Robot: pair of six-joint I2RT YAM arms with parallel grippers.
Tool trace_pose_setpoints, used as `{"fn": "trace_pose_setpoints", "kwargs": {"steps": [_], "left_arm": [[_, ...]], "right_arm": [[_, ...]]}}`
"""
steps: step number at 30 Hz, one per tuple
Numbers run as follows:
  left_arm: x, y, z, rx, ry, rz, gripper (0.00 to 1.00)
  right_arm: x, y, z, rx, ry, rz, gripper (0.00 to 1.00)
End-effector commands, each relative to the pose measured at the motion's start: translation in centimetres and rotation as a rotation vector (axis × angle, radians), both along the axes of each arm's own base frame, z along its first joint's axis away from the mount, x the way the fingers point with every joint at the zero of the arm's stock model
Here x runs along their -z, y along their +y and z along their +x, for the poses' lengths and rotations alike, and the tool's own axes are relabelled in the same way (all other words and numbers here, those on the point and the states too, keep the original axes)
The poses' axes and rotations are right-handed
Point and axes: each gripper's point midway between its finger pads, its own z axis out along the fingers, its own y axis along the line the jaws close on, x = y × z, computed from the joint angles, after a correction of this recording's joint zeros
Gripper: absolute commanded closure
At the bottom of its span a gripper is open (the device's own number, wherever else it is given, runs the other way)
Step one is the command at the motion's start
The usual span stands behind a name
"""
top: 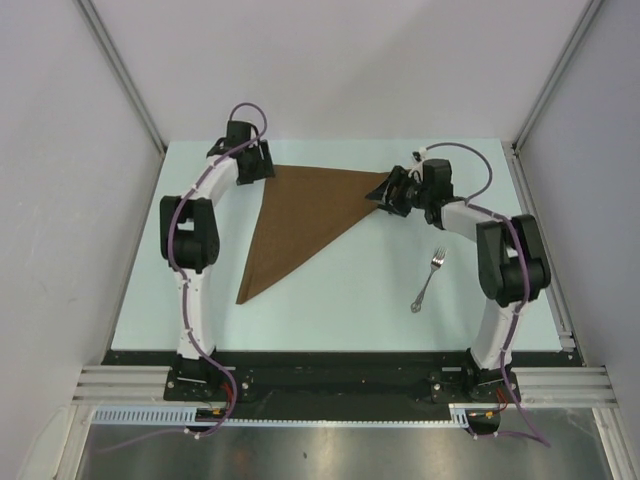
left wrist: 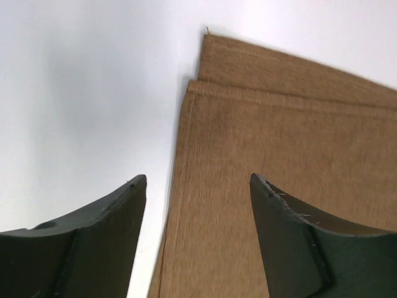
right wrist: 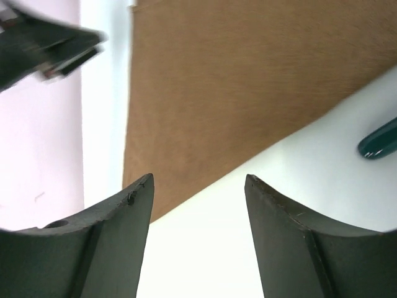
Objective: Fold the napkin, place the utensils inside, and roll it up
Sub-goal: Fold the napkin
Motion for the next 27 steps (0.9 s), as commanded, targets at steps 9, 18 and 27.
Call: {"fn": "trace_pose_setpoints", "kwargs": {"steps": [9,18,27], "left_arm": [[1.3,1.2,5.1,-0.036,-0.05,-0.063,0.47],[3.1,0.6,6.0,-0.032,-0.025,-0.137,0.52],[5.1,-0.3,5.8,-0.018,0.012,-0.183,0.55]], "right_arm": [[-9.9,-2.2,-4.9,-0.005,-0.19,-0.063,0.33],[-11.4,-2.5,-6.2,0.009,-0.203,-0.065,0.32],[-11.6,-2.1,-6.5,0.003,-0.204,-0.063,0.32]]}}
